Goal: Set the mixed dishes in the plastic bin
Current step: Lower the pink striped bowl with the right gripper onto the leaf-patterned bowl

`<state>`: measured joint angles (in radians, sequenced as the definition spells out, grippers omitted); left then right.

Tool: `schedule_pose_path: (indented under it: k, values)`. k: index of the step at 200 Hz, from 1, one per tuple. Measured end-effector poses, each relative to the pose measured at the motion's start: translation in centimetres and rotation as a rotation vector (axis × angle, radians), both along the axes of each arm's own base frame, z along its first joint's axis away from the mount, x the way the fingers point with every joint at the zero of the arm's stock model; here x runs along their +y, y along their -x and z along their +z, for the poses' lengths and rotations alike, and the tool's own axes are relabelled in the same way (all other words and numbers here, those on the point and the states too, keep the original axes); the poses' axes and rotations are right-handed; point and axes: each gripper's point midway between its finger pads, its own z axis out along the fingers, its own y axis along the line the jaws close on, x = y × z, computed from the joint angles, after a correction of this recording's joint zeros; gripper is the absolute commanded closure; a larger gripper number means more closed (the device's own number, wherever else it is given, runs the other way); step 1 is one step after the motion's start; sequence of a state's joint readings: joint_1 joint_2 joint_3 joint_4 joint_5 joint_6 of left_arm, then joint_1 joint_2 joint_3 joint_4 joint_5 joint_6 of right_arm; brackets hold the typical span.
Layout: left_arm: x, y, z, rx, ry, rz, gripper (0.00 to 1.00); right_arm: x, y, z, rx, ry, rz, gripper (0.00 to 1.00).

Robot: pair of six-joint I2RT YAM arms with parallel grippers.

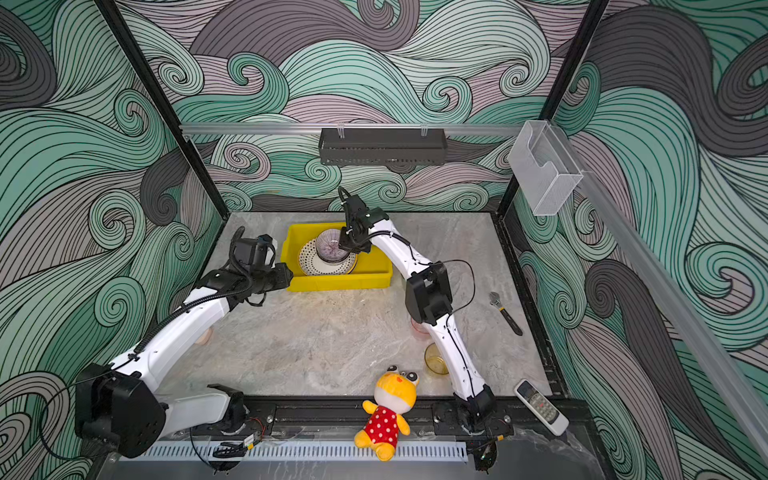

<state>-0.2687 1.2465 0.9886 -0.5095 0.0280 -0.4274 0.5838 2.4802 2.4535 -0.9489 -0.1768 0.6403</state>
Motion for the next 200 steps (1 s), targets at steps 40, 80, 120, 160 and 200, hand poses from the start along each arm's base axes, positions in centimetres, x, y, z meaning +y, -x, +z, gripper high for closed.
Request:
schedule_pose_path:
  k: [40, 80, 120, 160, 200]
  values:
    - [0.19, 0.05, -0.11, 0.007, 0.001, 0.007, 0.70, 0.12, -0.15, -0.07, 0.000, -0.008, -0.005, 0.86]
    - [0.22, 0.08, -0.19, 0.011, 0.002, 0.011, 0.70, 0.15, -0.22, 0.04, 0.000, -0.014, -0.008, 0.83]
    - [0.25, 0.13, -0.24, 0.014, 0.002, 0.012, 0.70, 0.17, -0.21, 0.06, 0.002, -0.016, -0.010, 0.82]
    - [0.41, 0.11, -0.26, 0.016, 0.004, 0.018, 0.70, 0.23, -0.17, 0.09, 0.003, -0.019, -0.008, 0.79]
    - [0.42, 0.12, -0.28, 0.017, 0.004, 0.018, 0.70, 0.28, -0.18, 0.15, 0.002, -0.022, -0.007, 0.77]
